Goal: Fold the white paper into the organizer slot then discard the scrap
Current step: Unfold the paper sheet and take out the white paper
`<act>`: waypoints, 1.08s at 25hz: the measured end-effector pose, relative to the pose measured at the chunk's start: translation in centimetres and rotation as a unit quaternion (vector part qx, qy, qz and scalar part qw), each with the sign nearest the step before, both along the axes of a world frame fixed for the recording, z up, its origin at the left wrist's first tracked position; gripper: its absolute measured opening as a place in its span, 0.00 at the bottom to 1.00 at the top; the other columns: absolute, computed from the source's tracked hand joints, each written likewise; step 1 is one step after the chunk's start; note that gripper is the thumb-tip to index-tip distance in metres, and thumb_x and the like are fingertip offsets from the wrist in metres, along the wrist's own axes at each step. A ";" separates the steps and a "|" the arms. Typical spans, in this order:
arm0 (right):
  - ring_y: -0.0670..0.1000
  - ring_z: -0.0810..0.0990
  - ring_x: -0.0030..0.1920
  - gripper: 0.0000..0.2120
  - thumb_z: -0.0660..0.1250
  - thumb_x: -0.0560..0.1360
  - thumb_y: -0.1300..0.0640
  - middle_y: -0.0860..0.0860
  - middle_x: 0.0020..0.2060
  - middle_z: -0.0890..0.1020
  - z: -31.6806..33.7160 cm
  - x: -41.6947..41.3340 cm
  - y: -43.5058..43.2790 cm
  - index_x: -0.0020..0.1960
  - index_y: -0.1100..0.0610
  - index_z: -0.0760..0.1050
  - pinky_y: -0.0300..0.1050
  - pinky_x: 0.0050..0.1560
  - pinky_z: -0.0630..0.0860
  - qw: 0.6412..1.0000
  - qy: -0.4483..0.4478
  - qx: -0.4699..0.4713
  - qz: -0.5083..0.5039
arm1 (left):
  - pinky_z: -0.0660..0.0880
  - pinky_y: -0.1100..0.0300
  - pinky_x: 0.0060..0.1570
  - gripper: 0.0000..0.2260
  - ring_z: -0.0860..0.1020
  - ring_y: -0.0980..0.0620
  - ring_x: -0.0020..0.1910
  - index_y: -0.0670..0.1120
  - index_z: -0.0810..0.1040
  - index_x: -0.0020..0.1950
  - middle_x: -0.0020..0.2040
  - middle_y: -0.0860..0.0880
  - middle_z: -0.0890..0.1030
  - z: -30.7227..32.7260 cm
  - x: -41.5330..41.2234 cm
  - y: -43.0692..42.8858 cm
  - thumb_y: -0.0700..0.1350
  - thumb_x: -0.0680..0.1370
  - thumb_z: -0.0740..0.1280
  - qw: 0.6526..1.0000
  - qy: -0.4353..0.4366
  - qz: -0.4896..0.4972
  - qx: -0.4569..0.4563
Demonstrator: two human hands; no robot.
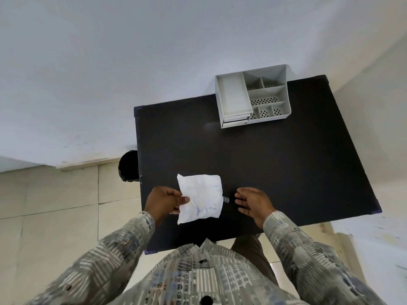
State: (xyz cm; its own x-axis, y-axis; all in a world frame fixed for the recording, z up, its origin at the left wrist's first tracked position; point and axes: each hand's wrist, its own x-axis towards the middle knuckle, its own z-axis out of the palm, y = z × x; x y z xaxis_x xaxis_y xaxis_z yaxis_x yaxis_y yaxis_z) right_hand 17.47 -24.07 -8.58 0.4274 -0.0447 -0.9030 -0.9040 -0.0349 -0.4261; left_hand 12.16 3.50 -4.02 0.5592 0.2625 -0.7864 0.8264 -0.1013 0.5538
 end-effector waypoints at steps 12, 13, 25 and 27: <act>0.57 0.84 0.60 0.10 0.67 0.83 0.54 0.56 0.59 0.85 -0.4 -1.6 0.7 0.61 0.55 0.81 0.56 0.60 0.82 1.000 0.006 -0.007 0.013 | 0.86 0.54 0.37 0.05 0.88 0.45 0.37 0.33 0.86 0.46 0.41 0.35 0.88 -0.5 -1.0 2.9 0.34 0.75 0.78 0.998 -0.023 -0.058 0.009; 0.57 0.84 0.60 0.09 0.67 0.83 0.54 0.56 0.59 0.85 -0.4 -1.7 0.7 0.61 0.55 0.81 0.55 0.59 0.82 1.000 0.009 -0.009 0.015 | 0.86 0.54 0.37 0.05 0.88 0.46 0.36 0.32 0.85 0.46 0.41 0.36 0.87 -0.5 -1.2 2.7 0.34 0.75 0.78 0.998 -0.021 -0.051 -0.002; 0.56 0.84 0.59 0.10 0.67 0.83 0.54 0.55 0.57 0.86 -0.7 -1.5 -0.6 0.61 0.56 0.81 0.54 0.58 0.82 1.000 0.002 -0.013 0.014 | 0.84 0.59 0.34 0.04 0.86 0.49 0.35 0.34 0.85 0.48 0.40 0.42 0.88 -1.3 -2.5 2.1 0.33 0.76 0.77 0.997 -0.023 0.034 -0.071; 0.55 0.84 0.57 0.10 0.67 0.83 0.55 0.55 0.57 0.86 -1.5 -1.6 -0.4 0.61 0.56 0.81 0.52 0.56 0.82 0.999 -0.006 -0.032 0.035 | 0.86 0.56 0.36 0.03 0.86 0.50 0.33 0.37 0.85 0.43 0.36 0.45 0.88 -1.8 -2.8 2.2 0.35 0.76 0.77 0.999 -0.026 -0.003 -0.034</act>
State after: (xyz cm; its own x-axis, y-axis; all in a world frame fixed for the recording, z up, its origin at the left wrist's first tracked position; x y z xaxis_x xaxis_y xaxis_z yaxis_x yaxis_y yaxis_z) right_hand 15.85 -24.47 -10.05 0.4417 -0.0710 -0.8944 -0.8935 -0.1255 -0.4312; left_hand 9.32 5.69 -5.84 0.6015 0.2063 -0.7718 0.7955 -0.0661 0.6023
